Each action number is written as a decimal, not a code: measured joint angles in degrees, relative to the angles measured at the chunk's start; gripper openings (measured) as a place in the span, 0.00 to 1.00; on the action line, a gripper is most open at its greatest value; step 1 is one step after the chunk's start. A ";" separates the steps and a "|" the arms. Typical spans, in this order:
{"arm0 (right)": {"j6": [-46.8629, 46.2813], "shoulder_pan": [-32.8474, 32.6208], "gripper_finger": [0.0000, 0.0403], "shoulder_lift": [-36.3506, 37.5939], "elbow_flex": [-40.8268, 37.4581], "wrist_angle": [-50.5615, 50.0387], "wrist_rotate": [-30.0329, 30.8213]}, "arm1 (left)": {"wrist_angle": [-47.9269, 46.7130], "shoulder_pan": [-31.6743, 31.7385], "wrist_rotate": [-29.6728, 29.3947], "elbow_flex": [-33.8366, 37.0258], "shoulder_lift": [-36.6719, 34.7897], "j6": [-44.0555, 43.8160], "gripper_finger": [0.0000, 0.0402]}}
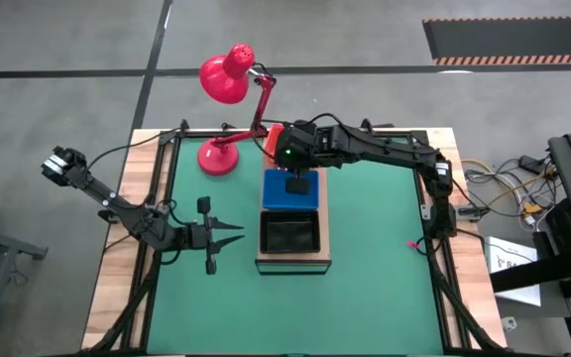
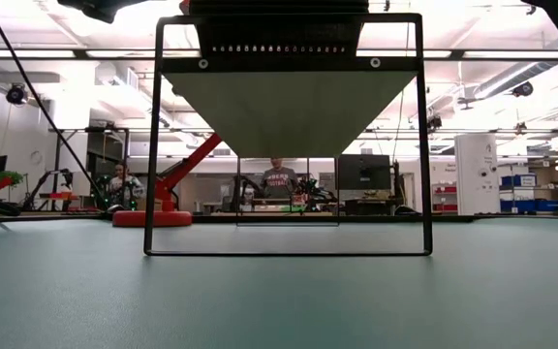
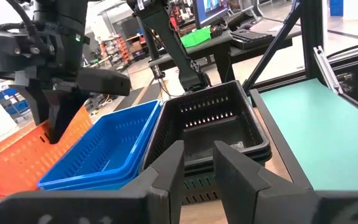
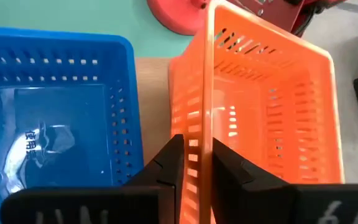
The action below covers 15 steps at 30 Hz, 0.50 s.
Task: Stack baskets on shelf by color
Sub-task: Stack the orange bin on top of the orange bins on the shelf
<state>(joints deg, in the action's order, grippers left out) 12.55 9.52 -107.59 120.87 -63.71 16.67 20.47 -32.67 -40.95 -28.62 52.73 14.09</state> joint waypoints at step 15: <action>2.41 -0.22 0.24 0.36 0.56 0.03 3.77 | 0.02 0.00 0.00 0.00 0.00 -0.07 0.17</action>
<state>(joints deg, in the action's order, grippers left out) 14.96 9.30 -107.24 121.43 -63.68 20.44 20.49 -32.67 -40.95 -28.62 52.73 14.02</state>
